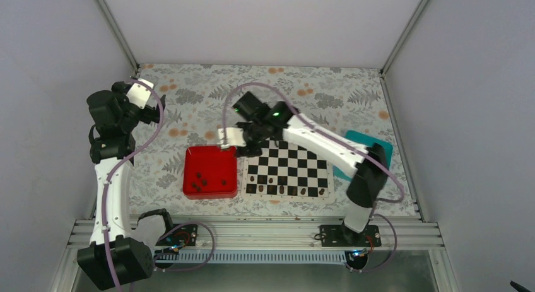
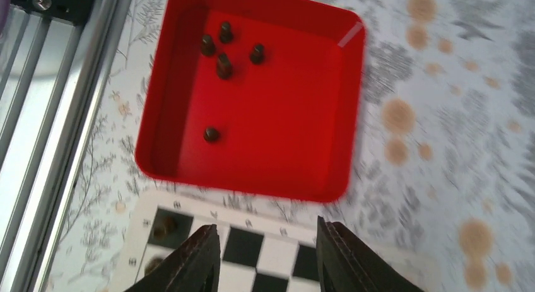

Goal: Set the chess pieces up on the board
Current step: Pick up the chess piece from the storage box.

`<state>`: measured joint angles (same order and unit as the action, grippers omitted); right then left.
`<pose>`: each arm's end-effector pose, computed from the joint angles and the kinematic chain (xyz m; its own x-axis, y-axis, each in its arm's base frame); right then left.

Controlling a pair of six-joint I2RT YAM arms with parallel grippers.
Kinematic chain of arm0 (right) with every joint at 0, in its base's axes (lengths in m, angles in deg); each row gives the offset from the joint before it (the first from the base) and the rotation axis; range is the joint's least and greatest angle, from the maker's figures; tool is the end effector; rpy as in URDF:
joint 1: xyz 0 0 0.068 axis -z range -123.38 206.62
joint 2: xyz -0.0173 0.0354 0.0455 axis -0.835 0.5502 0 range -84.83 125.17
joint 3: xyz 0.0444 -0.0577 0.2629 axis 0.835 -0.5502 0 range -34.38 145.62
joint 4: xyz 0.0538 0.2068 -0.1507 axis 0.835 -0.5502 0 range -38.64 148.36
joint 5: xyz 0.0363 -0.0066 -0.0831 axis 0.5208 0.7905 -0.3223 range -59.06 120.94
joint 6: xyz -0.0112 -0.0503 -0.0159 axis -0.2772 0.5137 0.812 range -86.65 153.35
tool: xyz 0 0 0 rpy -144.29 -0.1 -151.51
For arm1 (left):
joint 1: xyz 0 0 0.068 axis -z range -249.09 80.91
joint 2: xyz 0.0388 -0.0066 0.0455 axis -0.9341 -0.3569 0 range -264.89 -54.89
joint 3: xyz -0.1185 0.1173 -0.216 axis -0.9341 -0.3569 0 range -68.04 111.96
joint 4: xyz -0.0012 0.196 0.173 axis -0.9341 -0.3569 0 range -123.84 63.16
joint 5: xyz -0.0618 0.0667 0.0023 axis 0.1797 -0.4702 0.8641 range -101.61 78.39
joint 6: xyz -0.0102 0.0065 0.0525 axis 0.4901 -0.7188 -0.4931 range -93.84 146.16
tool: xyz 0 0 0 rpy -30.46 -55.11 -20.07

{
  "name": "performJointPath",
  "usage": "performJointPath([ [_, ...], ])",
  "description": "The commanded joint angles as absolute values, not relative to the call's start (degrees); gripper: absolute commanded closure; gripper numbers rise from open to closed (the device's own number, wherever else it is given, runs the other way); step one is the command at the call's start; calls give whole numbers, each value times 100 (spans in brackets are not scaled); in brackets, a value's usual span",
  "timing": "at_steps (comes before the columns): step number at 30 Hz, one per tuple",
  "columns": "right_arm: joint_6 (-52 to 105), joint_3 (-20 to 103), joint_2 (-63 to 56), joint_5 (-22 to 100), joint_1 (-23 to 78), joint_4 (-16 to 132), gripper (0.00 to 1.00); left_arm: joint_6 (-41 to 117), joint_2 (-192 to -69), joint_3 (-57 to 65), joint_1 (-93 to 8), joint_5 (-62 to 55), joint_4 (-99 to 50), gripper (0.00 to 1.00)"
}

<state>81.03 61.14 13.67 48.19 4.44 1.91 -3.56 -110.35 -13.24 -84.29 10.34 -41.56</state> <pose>0.2135 0.2923 0.3287 0.2709 -0.8027 -0.5313 -0.9605 -0.1889 -0.2043 0.2150 0.0446 0.3598 -0.1703 0.4302 -0.8865 0.2177 0.8939 0.3919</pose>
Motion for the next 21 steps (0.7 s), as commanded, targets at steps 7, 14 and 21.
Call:
performJointPath([
  [7, 7946, 7081, 3006, 4967, -552, 606, 60, -549, -10893, -1695, -8397, 1032, -4002, 0],
  [14, 8026, 7191, 3681, 5146, -788, 1131, 63, -526, -10876, -1938, -8397, 1093, -3853, 0],
  [21, 8041, 7372, 4289, 5166, -861, 1468, 66, -540, -10764, -2119, -8398, 1057, -3757, 0],
])
